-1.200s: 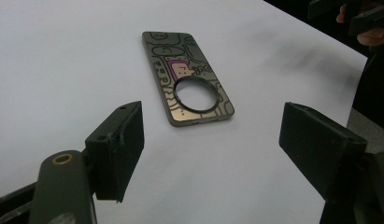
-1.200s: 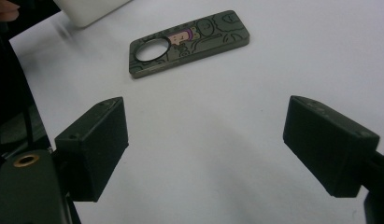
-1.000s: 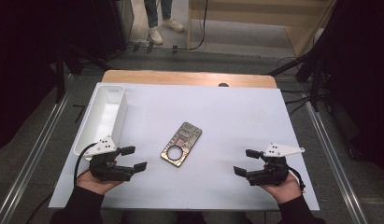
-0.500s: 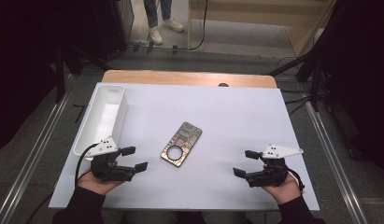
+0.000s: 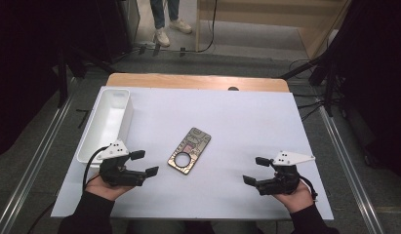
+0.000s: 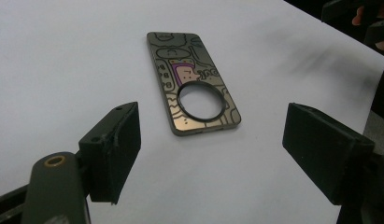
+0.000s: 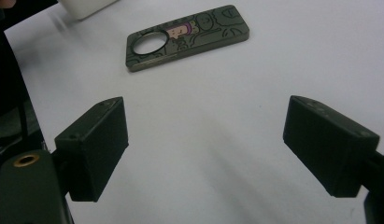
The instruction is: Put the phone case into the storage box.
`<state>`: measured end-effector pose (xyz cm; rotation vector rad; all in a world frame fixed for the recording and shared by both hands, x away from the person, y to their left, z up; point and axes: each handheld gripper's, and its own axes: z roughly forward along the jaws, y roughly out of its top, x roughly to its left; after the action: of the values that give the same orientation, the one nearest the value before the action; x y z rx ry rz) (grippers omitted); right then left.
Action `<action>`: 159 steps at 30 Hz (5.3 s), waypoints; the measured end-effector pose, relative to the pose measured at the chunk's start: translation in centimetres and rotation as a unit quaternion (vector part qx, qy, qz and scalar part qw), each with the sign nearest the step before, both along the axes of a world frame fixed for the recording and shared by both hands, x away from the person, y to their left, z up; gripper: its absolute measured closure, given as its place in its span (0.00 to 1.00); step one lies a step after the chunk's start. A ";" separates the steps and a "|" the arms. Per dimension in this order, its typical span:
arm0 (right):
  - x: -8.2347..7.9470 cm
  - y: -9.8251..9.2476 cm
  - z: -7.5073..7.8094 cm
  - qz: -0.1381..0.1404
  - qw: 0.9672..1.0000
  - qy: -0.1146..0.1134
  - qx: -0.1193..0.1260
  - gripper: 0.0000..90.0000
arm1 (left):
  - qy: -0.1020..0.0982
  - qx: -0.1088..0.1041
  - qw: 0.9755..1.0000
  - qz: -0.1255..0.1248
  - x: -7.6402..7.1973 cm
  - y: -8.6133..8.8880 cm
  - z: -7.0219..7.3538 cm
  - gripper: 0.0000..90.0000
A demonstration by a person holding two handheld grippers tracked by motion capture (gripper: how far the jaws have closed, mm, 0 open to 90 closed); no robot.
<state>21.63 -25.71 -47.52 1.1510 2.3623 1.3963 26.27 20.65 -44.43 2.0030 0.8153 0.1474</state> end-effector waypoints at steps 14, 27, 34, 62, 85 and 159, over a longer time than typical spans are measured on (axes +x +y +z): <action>0.2 0.2 -0.2 -0.001 1.000 0.003 -0.007 0.14 | 0.004 0.021 1.000 -0.010 2.1 -3.3 0.7 0.21; 0.2 0.0 -0.3 -0.004 1.000 0.005 -0.005 0.14 | -0.009 0.011 1.000 -0.015 3.4 -5.0 1.3 0.21; 0.3 -0.2 -0.3 -0.007 1.000 0.004 -0.005 0.14 | -0.022 0.010 1.000 -0.013 4.0 -6.5 0.9 0.22; 0.2 -0.5 -0.3 -0.008 1.000 0.006 0.004 0.14 | -0.046 0.037 0.996 0.063 5.1 -11.9 -0.5 0.21; 0.3 -0.5 -0.7 -0.005 1.000 0.015 -0.004 0.14 | 0.097 0.180 0.979 0.024 7.6 -14.0 0.2 0.15; 0.4 -0.7 -1.0 -0.013 1.000 0.022 -0.009 0.14 | 0.105 0.274 0.951 0.093 6.4 -16.0 -5.1 0.11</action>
<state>22.01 -26.41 -48.48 1.2165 2.3748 1.3524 32.67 4.64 -49.57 2.4880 1.2004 0.2993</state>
